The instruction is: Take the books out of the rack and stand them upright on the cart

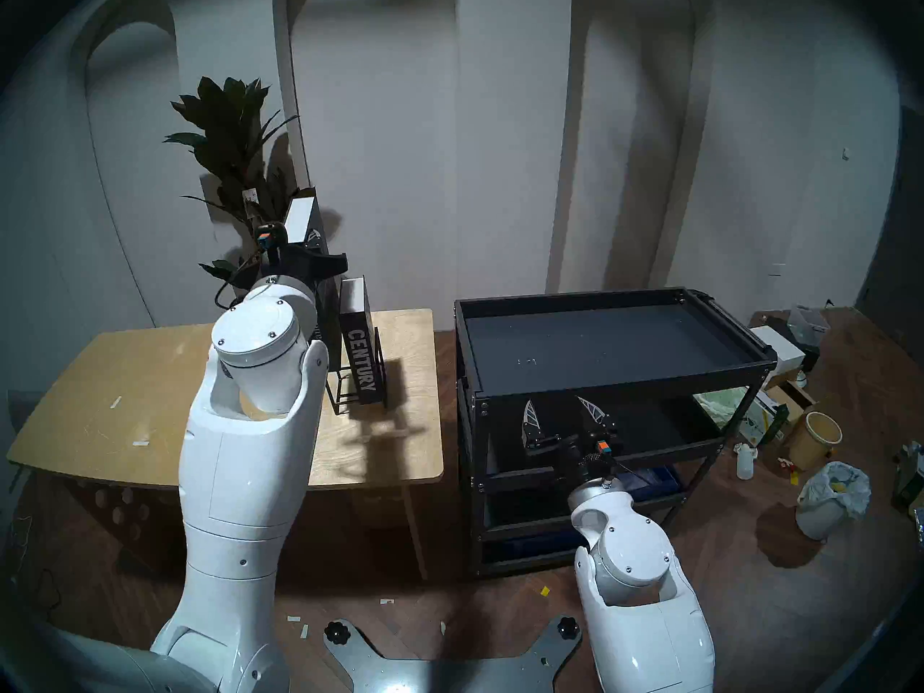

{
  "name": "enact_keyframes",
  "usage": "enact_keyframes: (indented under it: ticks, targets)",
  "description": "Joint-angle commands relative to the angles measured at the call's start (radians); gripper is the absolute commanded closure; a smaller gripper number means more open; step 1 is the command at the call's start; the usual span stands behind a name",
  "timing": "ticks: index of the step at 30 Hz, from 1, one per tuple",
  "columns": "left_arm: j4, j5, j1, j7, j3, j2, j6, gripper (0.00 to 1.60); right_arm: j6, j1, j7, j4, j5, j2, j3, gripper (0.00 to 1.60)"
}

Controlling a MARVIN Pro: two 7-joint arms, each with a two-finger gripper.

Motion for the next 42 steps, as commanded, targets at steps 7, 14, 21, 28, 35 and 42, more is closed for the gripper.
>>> enact_keyframes:
  ticks: [7,14,21,28,35,42]
  targets:
    - [-0.178,0.074,-0.093,0.023,0.093,0.018,0.011,1.6,-0.014,0.06,0.034,-0.008,-0.021,0.024,-0.045,0.0]
    - [-0.208,0.116,-0.157,0.02,0.162,0.016,0.022,1.6,-0.019,0.097,0.055,-0.002,-0.039,0.029,-0.078,0.0]
    - [-0.089,0.156,-0.228,-0.015,0.215,-0.059,0.051,1.6,-0.05,0.126,0.057,-0.005,-0.089,0.033,-0.12,0.0]
    - [0.041,0.128,-0.276,-0.036,0.242,-0.136,0.081,1.6,-0.07,0.139,0.047,-0.019,-0.118,0.025,-0.142,0.0]
    - [0.175,0.114,-0.336,-0.051,0.252,-0.214,0.103,1.6,-0.096,0.151,0.022,-0.026,-0.144,0.012,-0.16,0.0]
    - [0.293,0.11,-0.391,-0.05,0.255,-0.289,0.137,1.6,-0.115,0.186,-0.009,-0.046,-0.152,-0.016,-0.177,0.0]
